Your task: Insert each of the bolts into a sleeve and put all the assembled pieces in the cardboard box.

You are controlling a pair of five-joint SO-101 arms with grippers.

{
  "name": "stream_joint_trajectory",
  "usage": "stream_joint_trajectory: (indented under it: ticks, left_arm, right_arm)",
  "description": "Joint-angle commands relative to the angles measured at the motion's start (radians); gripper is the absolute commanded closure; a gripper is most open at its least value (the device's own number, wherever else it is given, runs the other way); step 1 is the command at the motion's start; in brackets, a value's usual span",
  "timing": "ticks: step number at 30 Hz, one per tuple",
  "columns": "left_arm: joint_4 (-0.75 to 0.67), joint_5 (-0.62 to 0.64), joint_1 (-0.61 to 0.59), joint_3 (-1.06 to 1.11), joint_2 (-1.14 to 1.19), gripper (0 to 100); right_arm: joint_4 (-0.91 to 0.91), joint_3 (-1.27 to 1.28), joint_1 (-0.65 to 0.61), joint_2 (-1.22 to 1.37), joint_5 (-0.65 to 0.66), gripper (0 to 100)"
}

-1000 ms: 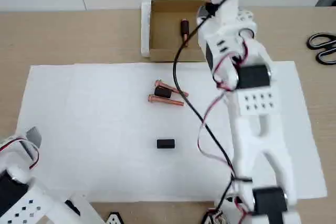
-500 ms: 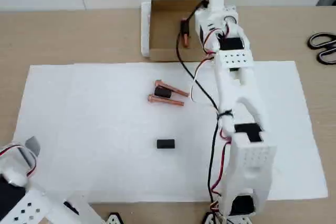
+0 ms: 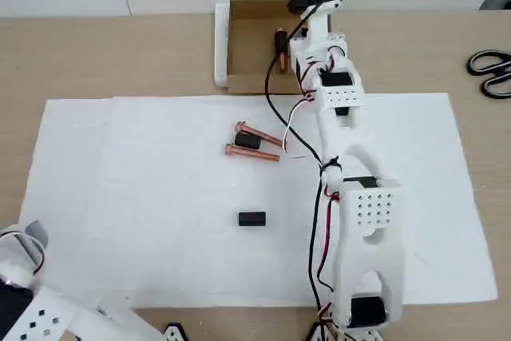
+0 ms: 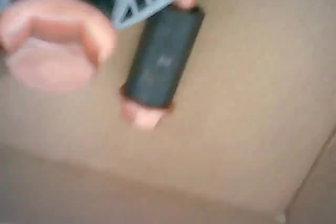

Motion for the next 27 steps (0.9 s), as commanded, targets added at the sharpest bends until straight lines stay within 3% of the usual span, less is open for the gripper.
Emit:
stream_joint_trajectory:
  ticks: [1,8,16,27]
  left_arm:
    - [0.003,-0.005,-0.003,-0.042,-0.009,69]
    - [0.003,-0.003,0.002,-0.042,-0.009,69]
    - [0.003,-0.003,0.002,-0.042,-0.009,69]
    - [0.003,-0.003,0.000,-0.042,-0.009,69]
  right_arm:
    - [-0.036,-0.081,-0.002,-0.008,0.002,99.1]
    - [-0.036,-0.081,0.001,0.047,0.000,98.0]
    - [-0.035,-0.081,-0.002,0.082,0.005,78.6]
    - [0.010,-0.262,-0.005,0.077,0.008,78.3]
